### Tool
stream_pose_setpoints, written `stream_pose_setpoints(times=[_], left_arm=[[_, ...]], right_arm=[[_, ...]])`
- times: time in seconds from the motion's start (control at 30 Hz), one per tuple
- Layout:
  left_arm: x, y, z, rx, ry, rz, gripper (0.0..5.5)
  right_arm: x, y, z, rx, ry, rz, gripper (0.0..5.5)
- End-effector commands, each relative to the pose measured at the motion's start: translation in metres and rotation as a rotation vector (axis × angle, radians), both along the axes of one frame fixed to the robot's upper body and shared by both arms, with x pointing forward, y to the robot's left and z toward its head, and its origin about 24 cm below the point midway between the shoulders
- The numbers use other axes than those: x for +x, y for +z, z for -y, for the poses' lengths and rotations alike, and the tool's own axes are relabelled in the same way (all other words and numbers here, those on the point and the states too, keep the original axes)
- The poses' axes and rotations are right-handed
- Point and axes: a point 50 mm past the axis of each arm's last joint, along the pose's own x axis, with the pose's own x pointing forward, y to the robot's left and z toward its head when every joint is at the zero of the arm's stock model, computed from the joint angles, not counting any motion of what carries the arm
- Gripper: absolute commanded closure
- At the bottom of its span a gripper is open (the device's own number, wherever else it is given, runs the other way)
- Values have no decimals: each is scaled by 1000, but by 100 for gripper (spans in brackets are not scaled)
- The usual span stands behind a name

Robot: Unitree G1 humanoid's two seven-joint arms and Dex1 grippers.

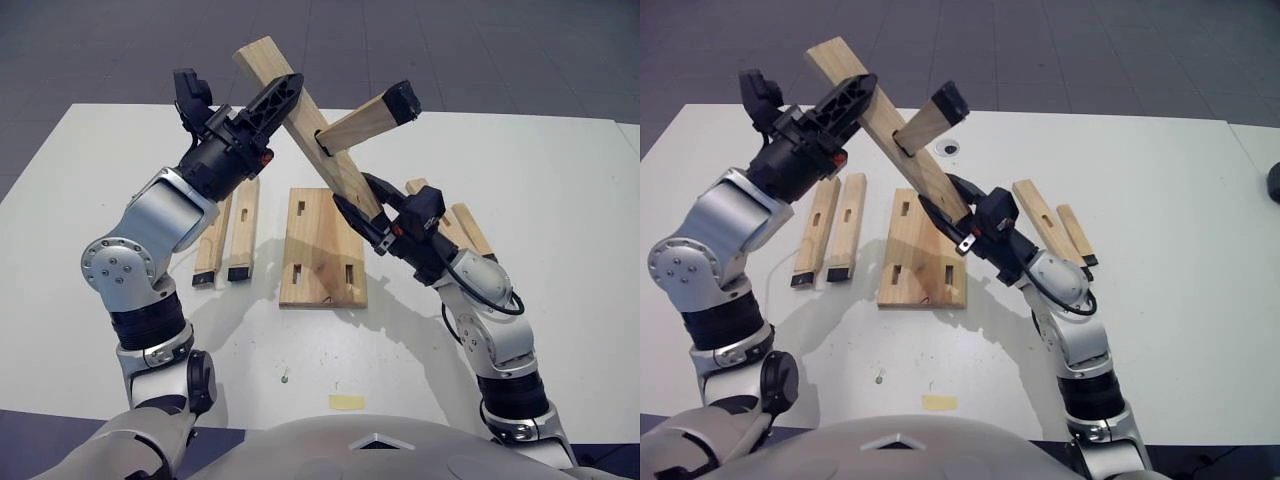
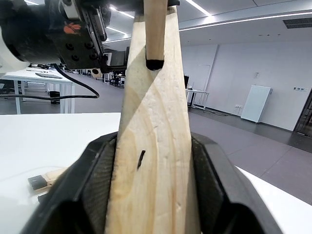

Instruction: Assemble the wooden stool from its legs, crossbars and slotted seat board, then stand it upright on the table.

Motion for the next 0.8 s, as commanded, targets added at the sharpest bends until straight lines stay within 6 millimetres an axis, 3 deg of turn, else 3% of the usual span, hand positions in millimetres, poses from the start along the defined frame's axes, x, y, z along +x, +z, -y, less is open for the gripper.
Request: stream_pose_setpoints(times=[0.03,0.17,0.43,0.53,0.67,0.8], left_arm=[[-1,9,4,22,-7,33,384],[-4,11,8,43,-35,49,438],[-9,23,1,99,7,129,444],[-5,27,-9,144,93,167,446],[-5,25,-23,165,215,183,446],[-17,15,-38,195,277,173,446]], right_arm=[[-2,4,0,7,18,17,346],[-2,3,1,7,17,8,346],[4,0,5,28,-1,-37,346],[7,-4,8,17,-34,-74,281],[11,-16,33,-16,-150,-160,219],[4,-36,64,-240,-202,-248,145]])
